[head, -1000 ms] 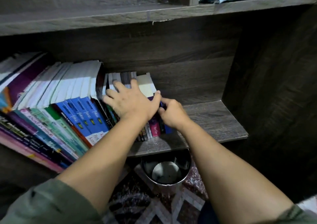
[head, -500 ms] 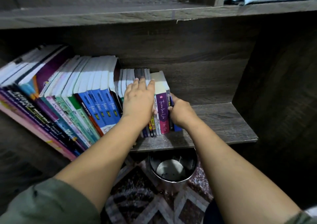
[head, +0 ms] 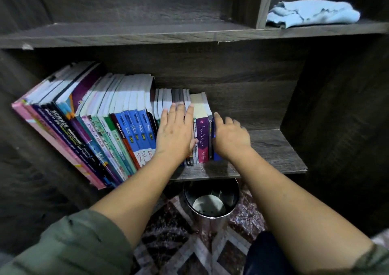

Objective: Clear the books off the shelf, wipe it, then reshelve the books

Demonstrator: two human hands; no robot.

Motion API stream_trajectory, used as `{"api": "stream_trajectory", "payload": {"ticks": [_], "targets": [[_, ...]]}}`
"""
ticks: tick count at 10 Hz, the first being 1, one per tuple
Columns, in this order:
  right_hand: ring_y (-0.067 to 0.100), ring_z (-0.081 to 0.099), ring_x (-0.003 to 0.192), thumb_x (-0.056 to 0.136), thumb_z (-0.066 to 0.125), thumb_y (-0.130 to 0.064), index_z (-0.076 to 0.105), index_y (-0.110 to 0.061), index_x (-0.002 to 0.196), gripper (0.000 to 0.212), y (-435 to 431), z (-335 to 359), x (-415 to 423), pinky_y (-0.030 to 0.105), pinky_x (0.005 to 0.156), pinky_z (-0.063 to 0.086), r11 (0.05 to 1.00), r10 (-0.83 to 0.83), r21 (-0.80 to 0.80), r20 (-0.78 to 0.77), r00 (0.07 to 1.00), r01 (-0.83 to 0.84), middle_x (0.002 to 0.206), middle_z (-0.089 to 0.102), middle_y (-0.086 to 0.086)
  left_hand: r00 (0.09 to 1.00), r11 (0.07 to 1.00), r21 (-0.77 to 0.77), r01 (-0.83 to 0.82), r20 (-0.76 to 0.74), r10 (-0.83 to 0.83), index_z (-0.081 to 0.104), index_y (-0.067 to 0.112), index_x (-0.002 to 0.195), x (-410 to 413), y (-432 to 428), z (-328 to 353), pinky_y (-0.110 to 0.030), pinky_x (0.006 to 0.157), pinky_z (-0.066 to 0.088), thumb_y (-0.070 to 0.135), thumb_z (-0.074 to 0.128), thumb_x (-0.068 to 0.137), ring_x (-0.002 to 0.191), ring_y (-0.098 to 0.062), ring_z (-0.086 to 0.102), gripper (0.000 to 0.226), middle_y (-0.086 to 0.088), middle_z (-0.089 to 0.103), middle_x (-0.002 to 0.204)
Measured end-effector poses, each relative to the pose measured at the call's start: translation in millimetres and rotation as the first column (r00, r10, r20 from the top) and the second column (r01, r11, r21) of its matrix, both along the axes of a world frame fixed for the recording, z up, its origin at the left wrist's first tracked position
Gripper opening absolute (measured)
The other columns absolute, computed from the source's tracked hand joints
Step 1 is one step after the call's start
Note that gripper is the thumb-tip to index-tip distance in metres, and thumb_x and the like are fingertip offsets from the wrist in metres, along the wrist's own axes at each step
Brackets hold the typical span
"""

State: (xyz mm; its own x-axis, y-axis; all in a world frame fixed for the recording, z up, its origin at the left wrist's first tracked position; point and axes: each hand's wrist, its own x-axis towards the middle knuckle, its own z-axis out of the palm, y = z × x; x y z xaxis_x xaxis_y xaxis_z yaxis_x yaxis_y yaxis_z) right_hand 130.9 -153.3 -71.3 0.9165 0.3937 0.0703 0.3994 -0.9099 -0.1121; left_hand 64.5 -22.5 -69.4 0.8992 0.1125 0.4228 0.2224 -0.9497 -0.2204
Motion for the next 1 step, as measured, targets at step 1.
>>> {"api": "stream_trajectory", "payload": {"ticks": [1], "targets": [[0.035, 0.032, 0.137, 0.094, 0.047, -0.027, 0.014, -0.018, 0.153, 0.068, -10.1, 9.6, -12.3, 0.046, 0.108, 0.031, 0.998, 0.053, -0.022, 0.088, 0.995, -0.051, 0.147, 0.036, 0.014, 1.000, 0.999, -0.049, -0.022, 0.006, 0.022, 0.016, 0.010, 0.151, -11.4, -6.9, 5.8, -0.048, 0.120, 0.012, 0.052, 0.060, 0.085, 0.144, -0.031, 0.019, 0.089, -0.014, 0.024, 0.155]]}}
